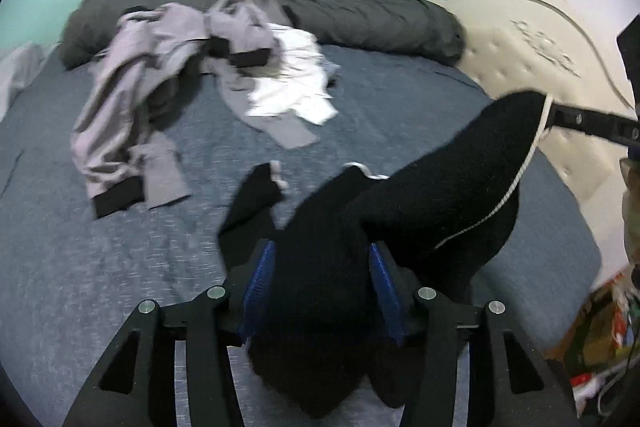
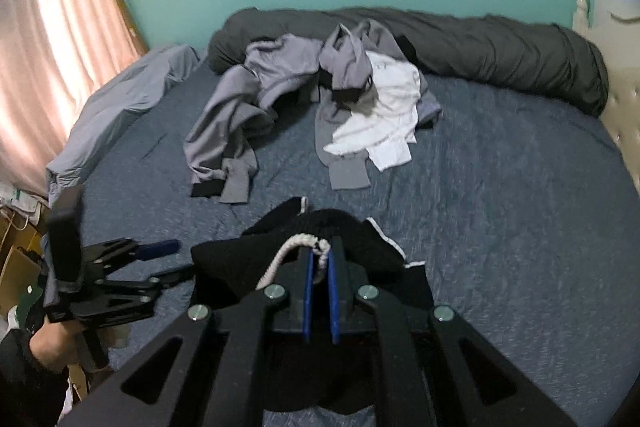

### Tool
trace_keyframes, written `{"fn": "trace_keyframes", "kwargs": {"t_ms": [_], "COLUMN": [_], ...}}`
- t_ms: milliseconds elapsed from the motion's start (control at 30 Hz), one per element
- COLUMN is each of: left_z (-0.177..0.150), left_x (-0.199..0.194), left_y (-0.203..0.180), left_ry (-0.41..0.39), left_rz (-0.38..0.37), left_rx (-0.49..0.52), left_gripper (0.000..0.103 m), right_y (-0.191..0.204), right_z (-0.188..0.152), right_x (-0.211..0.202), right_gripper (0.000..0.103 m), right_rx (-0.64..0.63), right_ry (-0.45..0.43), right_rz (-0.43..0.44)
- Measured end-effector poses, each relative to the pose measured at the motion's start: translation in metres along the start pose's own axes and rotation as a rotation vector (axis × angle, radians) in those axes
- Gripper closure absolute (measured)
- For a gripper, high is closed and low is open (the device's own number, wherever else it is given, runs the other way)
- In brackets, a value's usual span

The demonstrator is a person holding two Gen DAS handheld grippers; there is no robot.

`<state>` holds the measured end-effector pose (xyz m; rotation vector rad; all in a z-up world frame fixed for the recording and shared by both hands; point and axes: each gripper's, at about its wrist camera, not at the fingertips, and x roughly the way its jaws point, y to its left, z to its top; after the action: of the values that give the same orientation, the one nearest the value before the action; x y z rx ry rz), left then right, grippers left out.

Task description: Fold clothes

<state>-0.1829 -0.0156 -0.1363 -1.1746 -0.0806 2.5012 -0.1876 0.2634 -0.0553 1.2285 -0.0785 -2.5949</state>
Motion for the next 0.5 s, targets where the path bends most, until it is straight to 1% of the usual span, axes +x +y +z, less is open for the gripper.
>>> {"fn": "trace_keyframes", "kwargs": {"t_ms": [67, 100, 200, 267, 367, 500], "left_z": [-0.003, -0.006, -0.013, -0.014, -0.016, -0.019], "left_x": [-0.008, -0.012, -0.01, 0.001, 0.02, 0.044], "left_y": [0.003, 0.001, -0.019, -0.028, -0.04, -0.056], "left_ry": [-0.036, -0.055, -0.064, -0.064, -0.064, -0.064], "left_rz": [-0.008, -0.032, -0.066, -0.056, -0.038, -0.014], "left_rx": [-0.019, -0.02, 0.03, 0.038, 0.045, 0.055], "left_gripper": [0.05, 0.05, 0.05, 0.049, 0.04, 0.038], "right_y": [-0.002, -0.004, -0.007, -0.009, -0.009, -0.008], "right_z": [0.002, 0.003, 0.007, 0.008, 0.009, 0.011], "right_x": [0.014, 0.021, 0.038, 0.046, 0.05, 0.053], "right_gripper": [0.097, 0.097, 0.097, 0.097, 0.097, 0.097], "right_rx": [0.015, 0.02, 0.031, 0.05, 0.054, 0.049], "right_ry": [0.016, 0.023, 0.042, 0.054, 0.062, 0.07], "right_rz": [-0.004, -0.007, -0.015, -0.013, -0.014, -0.019]}}
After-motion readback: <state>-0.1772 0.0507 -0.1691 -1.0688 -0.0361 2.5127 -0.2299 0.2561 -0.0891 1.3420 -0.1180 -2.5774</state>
